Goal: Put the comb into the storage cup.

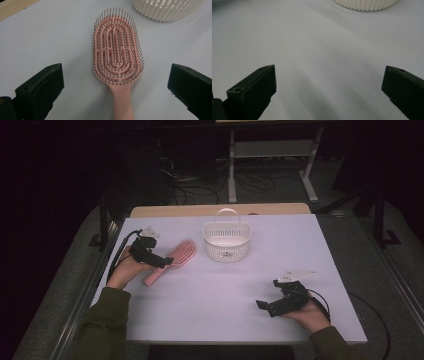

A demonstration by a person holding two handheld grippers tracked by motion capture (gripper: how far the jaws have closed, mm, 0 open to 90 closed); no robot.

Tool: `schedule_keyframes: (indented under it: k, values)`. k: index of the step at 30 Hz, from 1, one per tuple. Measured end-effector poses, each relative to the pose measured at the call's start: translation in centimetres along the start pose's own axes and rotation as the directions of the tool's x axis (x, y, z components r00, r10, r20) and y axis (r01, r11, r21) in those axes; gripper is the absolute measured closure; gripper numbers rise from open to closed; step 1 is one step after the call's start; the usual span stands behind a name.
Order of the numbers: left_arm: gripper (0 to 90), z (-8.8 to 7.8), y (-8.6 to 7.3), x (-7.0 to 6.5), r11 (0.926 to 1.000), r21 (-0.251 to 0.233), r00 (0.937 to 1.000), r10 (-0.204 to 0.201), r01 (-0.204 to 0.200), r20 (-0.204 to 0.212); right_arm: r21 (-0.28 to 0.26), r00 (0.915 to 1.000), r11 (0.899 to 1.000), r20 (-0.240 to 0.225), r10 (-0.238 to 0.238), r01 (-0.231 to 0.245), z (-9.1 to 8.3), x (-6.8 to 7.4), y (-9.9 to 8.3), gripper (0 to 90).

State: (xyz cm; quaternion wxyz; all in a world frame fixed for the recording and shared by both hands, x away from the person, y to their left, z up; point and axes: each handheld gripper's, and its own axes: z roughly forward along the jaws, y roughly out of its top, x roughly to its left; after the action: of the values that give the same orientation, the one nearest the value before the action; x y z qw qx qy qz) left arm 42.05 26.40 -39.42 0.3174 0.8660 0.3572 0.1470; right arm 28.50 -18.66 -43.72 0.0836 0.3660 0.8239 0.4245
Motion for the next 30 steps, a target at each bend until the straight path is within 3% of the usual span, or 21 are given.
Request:
schedule_keyframes:
  k: [6, 18, 30]
  values:
    - [3.1, 0.5, -0.2, -0.1, 0.9991, 0.043, 1.0, 0.001, -0.001, 0.0, -0.002, 1.0, 1.0, -0.001, 0.002, -0.002, 0.0, 0.0, 0.0, 0.0]
    - [6.3, 1.0, -0.3, -0.4, 0.9966, 0.082, 1.0, 0.005, -0.006, 0.007, -0.003, 1.0, 1.0, 0.0, 0.002, -0.002, 0.0, 0.0, 0.0, 0.0]
    - [17.7, 1.5, -0.4, -0.6, 0.9929, 0.119, 1.0, 0.0, 0.0, 0.004, -0.003, 1.0, 1.0, 0.001, 0.004, -0.004, -0.1, -0.1, 0.0, 0.0]
